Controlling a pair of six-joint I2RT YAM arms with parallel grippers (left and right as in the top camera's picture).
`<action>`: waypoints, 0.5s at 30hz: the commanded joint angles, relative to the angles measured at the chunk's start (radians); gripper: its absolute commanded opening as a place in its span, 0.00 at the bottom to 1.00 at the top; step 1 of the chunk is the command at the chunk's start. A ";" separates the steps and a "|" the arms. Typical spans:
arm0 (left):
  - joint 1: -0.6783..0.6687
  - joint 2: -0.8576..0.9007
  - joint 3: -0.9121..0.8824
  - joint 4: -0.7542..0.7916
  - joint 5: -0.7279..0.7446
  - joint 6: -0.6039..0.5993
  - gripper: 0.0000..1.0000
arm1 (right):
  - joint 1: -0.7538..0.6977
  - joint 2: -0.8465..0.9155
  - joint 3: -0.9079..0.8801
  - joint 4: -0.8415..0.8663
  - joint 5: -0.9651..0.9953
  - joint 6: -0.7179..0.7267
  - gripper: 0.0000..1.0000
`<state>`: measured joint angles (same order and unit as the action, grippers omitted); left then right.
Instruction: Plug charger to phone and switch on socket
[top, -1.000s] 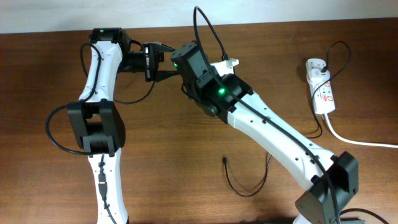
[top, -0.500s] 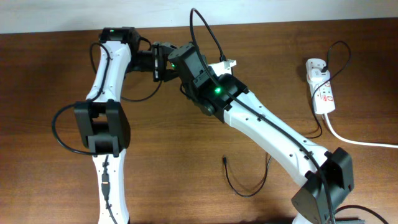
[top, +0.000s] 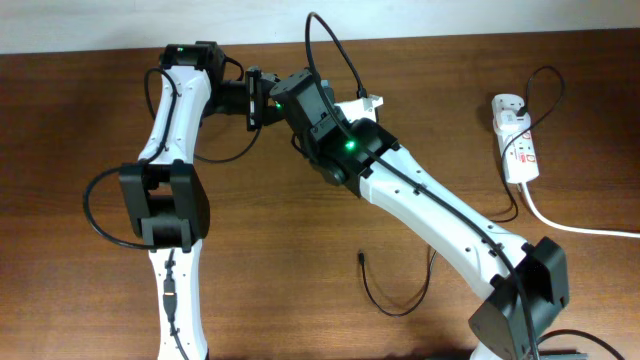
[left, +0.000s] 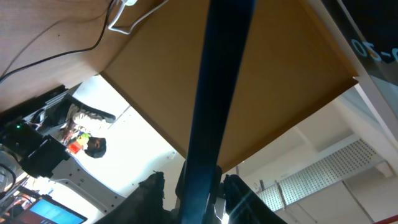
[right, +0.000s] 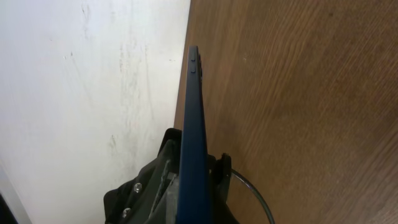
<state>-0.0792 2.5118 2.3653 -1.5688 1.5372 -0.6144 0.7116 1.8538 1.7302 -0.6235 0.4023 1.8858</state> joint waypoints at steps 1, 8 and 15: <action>0.006 -0.001 0.019 0.011 0.000 -0.031 0.34 | 0.022 0.005 0.021 0.011 0.020 0.001 0.04; 0.006 -0.001 0.019 0.017 0.000 -0.034 0.25 | 0.029 0.005 0.021 0.011 0.016 0.001 0.04; 0.005 -0.001 0.019 0.016 0.001 -0.046 0.00 | 0.029 0.005 0.021 0.011 -0.040 0.000 0.05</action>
<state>-0.0776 2.5118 2.3699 -1.5223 1.5642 -0.5793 0.7212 1.8545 1.7374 -0.5980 0.3824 2.0048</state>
